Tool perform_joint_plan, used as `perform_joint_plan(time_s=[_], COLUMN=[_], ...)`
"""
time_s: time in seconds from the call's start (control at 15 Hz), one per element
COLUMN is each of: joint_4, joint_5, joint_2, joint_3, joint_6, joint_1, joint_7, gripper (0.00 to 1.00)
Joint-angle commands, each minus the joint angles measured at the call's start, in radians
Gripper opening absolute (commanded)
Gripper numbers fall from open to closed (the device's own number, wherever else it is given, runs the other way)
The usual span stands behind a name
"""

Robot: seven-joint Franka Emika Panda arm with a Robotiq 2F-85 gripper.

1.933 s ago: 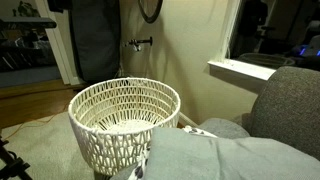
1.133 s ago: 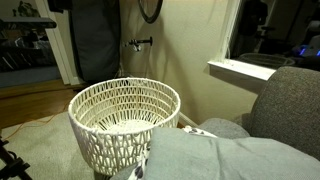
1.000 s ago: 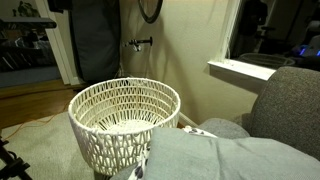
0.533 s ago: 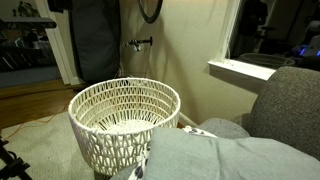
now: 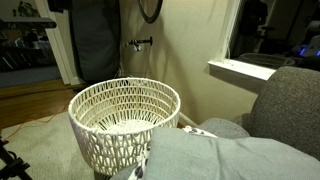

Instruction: Put the grey blanket in the laundry hamper

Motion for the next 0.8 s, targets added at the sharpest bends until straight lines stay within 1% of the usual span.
perform_joint_plan(time_s=[0.0,0.73], joint_4=[0.002,0.003], joint_5=[0.001,0.000], joint_2=[0.000,0.008], joint_3=[0.001,0.002], joint_6=[-0.002,0.006], joint_1=[-0.001,-0.001], joint_7=[0.000,0.003], gripper=[1.00,1.00])
